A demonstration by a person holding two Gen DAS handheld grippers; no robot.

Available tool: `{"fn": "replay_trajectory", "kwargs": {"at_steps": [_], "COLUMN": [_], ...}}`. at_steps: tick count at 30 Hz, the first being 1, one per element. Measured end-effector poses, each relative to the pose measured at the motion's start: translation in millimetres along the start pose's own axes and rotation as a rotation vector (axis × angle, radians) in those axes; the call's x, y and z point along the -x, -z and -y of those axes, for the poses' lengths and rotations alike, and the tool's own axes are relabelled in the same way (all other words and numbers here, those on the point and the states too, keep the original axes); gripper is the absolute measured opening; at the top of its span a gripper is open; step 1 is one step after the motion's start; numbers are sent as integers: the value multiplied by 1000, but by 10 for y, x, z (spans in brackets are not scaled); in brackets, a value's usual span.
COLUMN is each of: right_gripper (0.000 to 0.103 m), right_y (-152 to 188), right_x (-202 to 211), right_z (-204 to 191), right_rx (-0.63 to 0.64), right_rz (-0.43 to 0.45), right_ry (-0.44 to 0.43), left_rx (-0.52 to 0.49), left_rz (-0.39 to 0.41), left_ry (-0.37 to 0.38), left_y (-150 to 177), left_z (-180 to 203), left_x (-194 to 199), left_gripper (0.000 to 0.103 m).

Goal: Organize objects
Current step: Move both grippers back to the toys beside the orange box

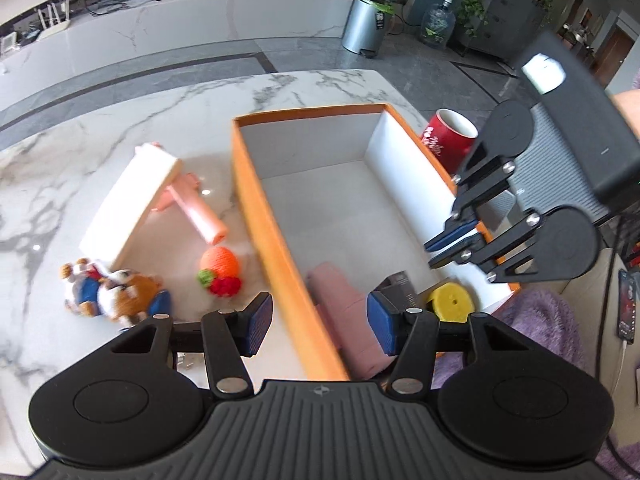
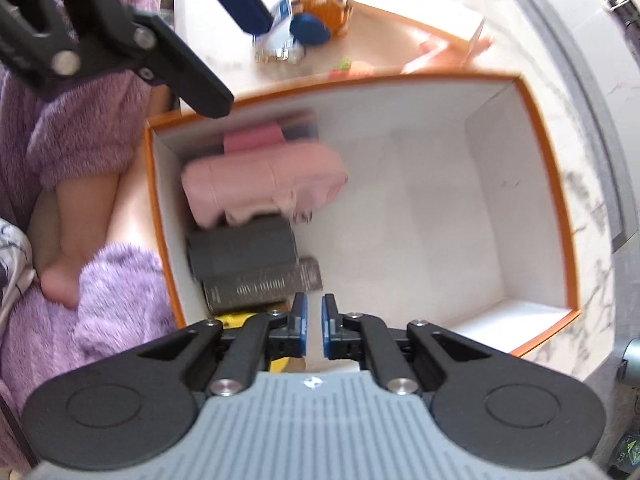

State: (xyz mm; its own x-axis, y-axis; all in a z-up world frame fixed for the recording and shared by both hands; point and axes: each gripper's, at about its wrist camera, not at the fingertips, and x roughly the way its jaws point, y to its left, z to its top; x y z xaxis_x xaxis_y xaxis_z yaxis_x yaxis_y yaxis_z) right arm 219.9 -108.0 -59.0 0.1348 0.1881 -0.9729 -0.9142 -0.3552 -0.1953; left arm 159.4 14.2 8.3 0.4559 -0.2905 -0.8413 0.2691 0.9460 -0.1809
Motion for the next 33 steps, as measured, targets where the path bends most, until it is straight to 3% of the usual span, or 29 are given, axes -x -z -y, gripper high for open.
{"fn": "replay_trajectory", "kwargs": {"at_steps": [2,6,10,14,19,24,29,33], "right_gripper": [8,9,35,36,38,39,53,56], "right_y": [105,-148,-486,-800,-1139,-1421,-1579,-1669], "right_x": [164,437,507,275,-168,-522,-856,-1035], "right_z": [-40,-82,-141,-239,-224,-101,78,209], "right_rx": [-17,-78,-127,-127,-150,-166,-179,-212], "right_rz": [65,195,283,298,271,165,77,21], "right_ry": [24,41,19,27,56,49,68,70], "left_rx": [-12,-12,38,100,244,413,522,616], "left_rz": [12,9,8,37,76,78,63,45], "left_ry": [-29,-91,-133,-141,-118,-70,-52,-29], "left_y": [100,298,455,521,508,447,388,373], "left_z": [-103,-330,-620,-862,-1178,-1460,-1650,-1807], "left_x": [121,266,324,316,166,-92,-313,-468], "left_gripper": [59,57,56,56,58,65,69,70]}}
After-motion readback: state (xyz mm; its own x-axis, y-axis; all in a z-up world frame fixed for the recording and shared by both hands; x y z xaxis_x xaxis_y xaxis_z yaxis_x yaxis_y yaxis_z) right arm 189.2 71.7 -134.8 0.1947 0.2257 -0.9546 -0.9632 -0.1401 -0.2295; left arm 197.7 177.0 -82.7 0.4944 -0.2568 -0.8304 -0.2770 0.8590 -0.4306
